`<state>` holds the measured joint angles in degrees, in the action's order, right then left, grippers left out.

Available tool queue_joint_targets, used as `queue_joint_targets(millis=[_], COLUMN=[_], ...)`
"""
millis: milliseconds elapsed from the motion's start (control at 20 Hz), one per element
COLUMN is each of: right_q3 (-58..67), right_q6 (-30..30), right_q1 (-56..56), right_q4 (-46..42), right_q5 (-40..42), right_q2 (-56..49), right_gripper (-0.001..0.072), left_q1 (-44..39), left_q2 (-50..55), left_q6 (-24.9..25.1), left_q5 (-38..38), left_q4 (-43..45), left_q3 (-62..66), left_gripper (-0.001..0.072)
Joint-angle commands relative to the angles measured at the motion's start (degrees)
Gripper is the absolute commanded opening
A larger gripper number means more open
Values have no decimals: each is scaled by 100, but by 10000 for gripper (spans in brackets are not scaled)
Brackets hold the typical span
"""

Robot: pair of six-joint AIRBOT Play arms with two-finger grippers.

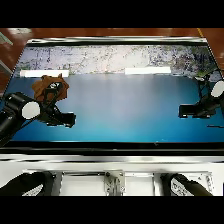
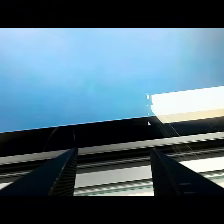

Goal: Fold the shirts.

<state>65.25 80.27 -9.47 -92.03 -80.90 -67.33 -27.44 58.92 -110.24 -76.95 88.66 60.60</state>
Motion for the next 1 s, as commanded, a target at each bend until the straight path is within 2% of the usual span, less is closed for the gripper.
queue_joint_targets(millis=[0, 850, 950], right_q3=[-2, -2, -2], right_q6=[2, 7, 7], right_q1=[0, 0, 0], right_q4=[0, 79, 280], right_q5=[-2, -2, 15], right_q2=[4, 4, 4], right_gripper=[684, 683, 683], left_q1=[4, 4, 9], left_q2=[-4, -4, 26], left_q6=[2, 2, 2], left_q5=[2, 20, 411], left_q4=[0, -2, 9], left_q3=[-2, -2, -9], left_gripper=[505, 505, 505])
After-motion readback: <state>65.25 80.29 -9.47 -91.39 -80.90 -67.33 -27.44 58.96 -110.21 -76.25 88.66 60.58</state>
